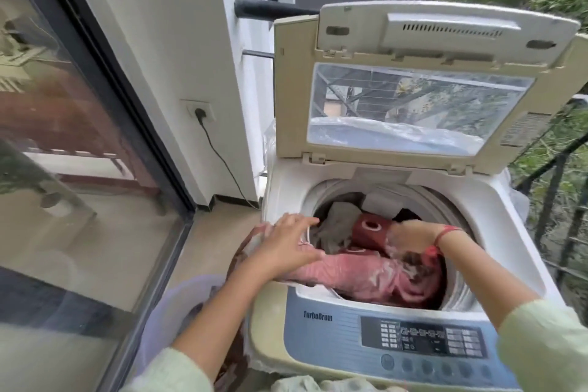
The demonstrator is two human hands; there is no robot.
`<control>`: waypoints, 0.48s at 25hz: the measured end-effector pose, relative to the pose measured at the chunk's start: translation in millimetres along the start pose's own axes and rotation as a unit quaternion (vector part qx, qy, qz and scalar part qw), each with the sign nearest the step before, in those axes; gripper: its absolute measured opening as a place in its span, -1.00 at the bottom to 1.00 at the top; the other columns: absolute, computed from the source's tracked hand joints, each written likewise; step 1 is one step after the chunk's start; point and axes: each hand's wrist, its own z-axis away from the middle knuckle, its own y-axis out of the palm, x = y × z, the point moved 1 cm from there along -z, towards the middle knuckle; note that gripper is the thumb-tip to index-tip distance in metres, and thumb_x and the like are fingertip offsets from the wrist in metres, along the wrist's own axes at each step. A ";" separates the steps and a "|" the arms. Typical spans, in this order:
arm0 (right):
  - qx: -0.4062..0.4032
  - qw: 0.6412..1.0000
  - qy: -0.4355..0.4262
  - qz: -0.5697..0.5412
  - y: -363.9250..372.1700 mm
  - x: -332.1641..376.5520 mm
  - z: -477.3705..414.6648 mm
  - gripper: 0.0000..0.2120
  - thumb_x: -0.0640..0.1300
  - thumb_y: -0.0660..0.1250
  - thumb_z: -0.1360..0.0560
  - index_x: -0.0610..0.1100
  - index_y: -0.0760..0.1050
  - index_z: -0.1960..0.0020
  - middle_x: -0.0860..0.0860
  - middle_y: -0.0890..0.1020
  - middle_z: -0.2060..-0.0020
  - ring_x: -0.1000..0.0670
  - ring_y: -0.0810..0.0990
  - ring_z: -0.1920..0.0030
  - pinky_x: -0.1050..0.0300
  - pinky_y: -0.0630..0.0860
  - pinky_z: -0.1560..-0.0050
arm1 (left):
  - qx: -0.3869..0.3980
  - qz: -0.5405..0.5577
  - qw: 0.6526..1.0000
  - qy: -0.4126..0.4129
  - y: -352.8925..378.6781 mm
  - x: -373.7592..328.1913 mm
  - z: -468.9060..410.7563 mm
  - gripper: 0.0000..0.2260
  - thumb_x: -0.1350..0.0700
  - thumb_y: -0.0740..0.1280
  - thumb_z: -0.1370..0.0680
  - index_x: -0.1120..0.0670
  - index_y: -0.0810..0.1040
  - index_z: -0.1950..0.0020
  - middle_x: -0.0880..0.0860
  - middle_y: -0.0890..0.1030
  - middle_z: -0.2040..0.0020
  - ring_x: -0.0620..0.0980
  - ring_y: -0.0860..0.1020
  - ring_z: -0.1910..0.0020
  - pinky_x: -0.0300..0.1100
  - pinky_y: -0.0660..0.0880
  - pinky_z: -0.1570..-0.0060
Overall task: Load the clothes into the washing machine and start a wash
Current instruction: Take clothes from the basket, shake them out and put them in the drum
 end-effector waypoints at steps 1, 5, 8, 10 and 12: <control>-0.092 0.994 -0.039 -0.039 -25.0 33.6 -2.3 -0.71 -0.19 0.25 -0.53 -0.15 0.49 -0.24 -0.08 0.54 -0.17 -0.13 0.51 -0.21 0.03 0.43 -0.21 | -0.085 0.066 0.994 0.014 -7.6 22.3 8.5 -0.50 -0.10 0.31 -0.42 -0.10 0.39 -0.36 -0.01 0.37 -0.36 -0.03 0.35 -0.34 0.04 0.23 -0.39; -0.291 0.917 -0.193 -0.194 -100.9 191.8 21.9 -0.62 0.02 0.28 -0.53 -0.15 0.48 -0.27 -0.08 0.54 -0.21 -0.11 0.55 -0.16 0.01 0.44 -0.23 | -0.230 0.148 0.948 -0.164 -4.9 148.4 48.6 -0.60 0.21 0.30 -0.45 0.04 0.46 -0.28 0.09 0.47 -0.23 0.08 0.45 -0.22 -0.14 0.37 -0.16; -0.111 0.969 -0.220 0.006 -90.5 289.3 7.9 -0.43 0.29 0.20 -0.48 -0.08 0.46 -0.30 -0.06 0.46 -0.31 -0.09 0.42 -0.31 -0.11 0.17 -0.42 | -0.027 0.086 0.961 -0.261 39.6 211.9 56.9 -0.43 0.15 0.38 -0.45 0.09 0.27 -0.43 0.18 0.38 -0.33 0.18 0.37 -0.33 -0.05 0.37 -0.22; -0.023 0.961 -0.164 0.222 -67.4 334.9 -3.4 -0.44 0.32 0.19 -0.45 -0.07 0.50 -0.24 -0.06 0.51 -0.26 -0.13 0.38 -0.33 -0.27 -0.03 -0.45 | 0.044 0.094 0.956 -0.275 72.1 229.8 56.5 -0.33 0.02 0.41 -0.44 0.08 0.19 -0.47 0.17 0.36 -0.35 0.18 0.39 -0.32 -0.03 0.39 -0.22; -0.024 0.935 -0.178 0.306 -56.0 358.1 8.3 -0.64 0.08 0.19 -0.54 -0.08 0.48 -0.24 -0.05 0.55 -0.23 -0.13 0.43 -0.30 -0.21 0.12 -0.44 | 0.053 0.110 0.952 -0.282 94.4 240.4 55.5 -0.30 -0.12 0.40 -0.37 0.00 0.22 -0.43 0.15 0.38 -0.35 0.17 0.44 -0.27 -0.02 0.43 -0.20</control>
